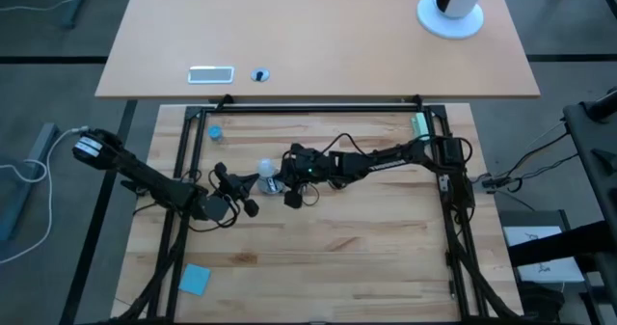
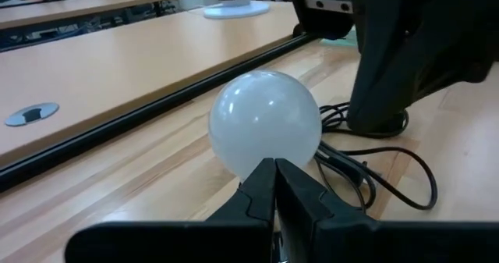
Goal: Screw lightbulb
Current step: Insert the lightbulb into the lamp, then remove the lightbulb from the lamp
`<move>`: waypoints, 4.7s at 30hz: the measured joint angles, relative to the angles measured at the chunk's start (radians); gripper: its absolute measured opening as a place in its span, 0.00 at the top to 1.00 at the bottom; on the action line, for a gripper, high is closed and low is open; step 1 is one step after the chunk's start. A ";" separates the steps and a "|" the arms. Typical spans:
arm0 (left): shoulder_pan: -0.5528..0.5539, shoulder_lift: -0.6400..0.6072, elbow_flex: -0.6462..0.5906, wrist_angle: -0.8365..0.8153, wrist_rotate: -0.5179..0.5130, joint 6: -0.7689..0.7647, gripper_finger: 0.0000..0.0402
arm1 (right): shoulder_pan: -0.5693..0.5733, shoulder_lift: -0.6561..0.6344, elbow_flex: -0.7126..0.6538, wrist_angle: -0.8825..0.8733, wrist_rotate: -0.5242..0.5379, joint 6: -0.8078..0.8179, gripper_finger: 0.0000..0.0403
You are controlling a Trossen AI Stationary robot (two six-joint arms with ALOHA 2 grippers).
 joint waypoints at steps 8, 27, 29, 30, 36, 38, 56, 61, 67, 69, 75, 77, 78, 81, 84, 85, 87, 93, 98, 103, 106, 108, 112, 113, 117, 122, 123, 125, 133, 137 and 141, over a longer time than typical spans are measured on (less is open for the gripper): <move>0.000 0.000 0.000 -0.002 0.002 -0.031 0.99 | -0.002 -0.003 0.000 -0.003 0.015 -0.011 0.99; -0.002 -0.001 0.000 0.041 0.003 -0.102 0.93 | -0.083 -0.087 0.000 -0.197 0.015 -0.148 0.99; -0.002 -0.001 0.000 0.041 0.002 -0.101 0.91 | -0.096 -0.096 0.000 -0.197 0.015 -0.164 0.99; -0.002 -0.001 0.000 0.041 0.002 -0.099 0.90 | -0.103 -0.101 0.001 -0.196 0.015 -0.174 0.99; -0.006 -0.003 0.000 0.043 0.013 -0.109 0.86 | -0.148 -0.120 -0.018 -0.215 -0.176 -0.221 0.99; -0.021 -0.004 0.003 0.048 0.034 -0.094 0.87 | -0.155 -0.121 -0.035 -0.211 -0.236 -0.218 0.99; 0.042 -0.040 0.133 0.024 -0.403 0.355 1.00 | -0.096 -0.122 -0.259 0.391 -0.222 -0.119 0.99; 0.144 -0.053 0.033 0.029 -0.154 0.229 1.00 | -0.097 -0.083 -0.217 0.387 -0.214 -0.087 0.99; 0.185 -0.052 -0.008 0.049 0.025 0.216 1.00 | -0.096 -0.057 -0.199 0.379 -0.215 -0.079 1.00; 0.193 -0.050 -0.008 0.050 0.039 0.252 1.00 | -0.097 -0.057 -0.192 0.396 -0.209 -0.082 1.00; 0.224 -0.048 -0.008 0.050 0.082 0.281 1.00 | -0.097 -0.056 -0.187 0.392 -0.192 -0.086 1.00; 0.226 -0.048 -0.008 0.050 0.090 0.266 1.00 | -0.097 -0.056 -0.187 0.395 -0.191 -0.085 1.00; 0.226 -0.047 -0.008 0.051 0.091 0.260 1.00 | -0.097 -0.056 -0.187 0.395 -0.194 -0.081 1.00; 0.226 -0.042 -0.008 0.056 0.091 0.245 1.00 | -0.094 -0.055 -0.187 0.395 -0.223 -0.069 1.00; 0.226 -0.036 -0.008 0.060 0.092 0.230 1.00 | -0.087 -0.025 -0.186 0.425 -0.221 -0.066 1.00; 0.226 -0.035 -0.008 0.059 0.092 0.228 1.00 | -0.084 -0.008 -0.185 0.429 -0.222 -0.064 1.00; 0.226 -0.036 -0.007 0.067 0.105 0.220 1.00 | -0.079 0.020 -0.178 0.444 -0.219 -0.064 1.00; 0.226 -0.031 -0.007 0.077 0.131 0.210 1.00 | -0.076 0.042 -0.159 0.447 -0.217 -0.073 1.00; 0.226 -0.027 -0.007 0.077 0.134 0.200 1.00 | -0.075 0.042 -0.152 0.444 -0.173 -0.092 1.00; 0.226 -0.024 -0.007 0.081 0.141 0.200 1.00 | -0.077 0.042 -0.152 0.441 -0.168 -0.085 1.00; 0.226 -0.021 -0.007 0.085 0.164 0.200 1.00 | -0.076 0.042 -0.153 0.434 -0.165 -0.085 1.00; 0.227 -0.021 -0.007 0.086 0.172 0.200 1.00 | -0.076 0.041 -0.153 0.423 -0.154 -0.092 1.00; 0.227 -0.021 -0.005 0.086 0.179 0.201 1.00 | -0.076 0.041 -0.153 0.414 -0.152 -0.089 1.00; 0.227 -0.021 -0.005 0.086 0.180 0.201 1.00 | -0.077 0.041 -0.153 0.411 -0.151 -0.090 1.00; 0.227 -0.020 -0.004 0.085 0.184 0.200 1.00 | -0.080 0.040 -0.153 0.400 -0.149 -0.091 1.00; 0.227 -0.020 -0.005 0.084 0.188 0.187 1.00 | -0.081 0.040 -0.153 0.392 -0.144 -0.089 1.00; 0.227 -0.020 -0.006 0.084 0.190 0.186 1.00 | -0.081 0.040 -0.153 0.391 -0.143 -0.089 1.00; 0.226 -0.020 -0.006 0.083 0.194 0.182 1.00 | -0.081 0.035 -0.154 0.380 -0.141 -0.091 0.99; 0.221 -0.019 -0.007 0.081 0.257 0.169 1.00 | -0.086 0.027 -0.153 0.338 -0.119 -0.121 0.99; 0.217 -0.019 -0.007 0.084 0.325 0.145 1.00 | -0.100 0.028 -0.154 0.308 -0.106 -0.135 0.99; 0.214 -0.019 -0.007 0.075 0.314 0.112 1.00 | -0.104 0.028 -0.154 0.304 -0.122 -0.136 0.99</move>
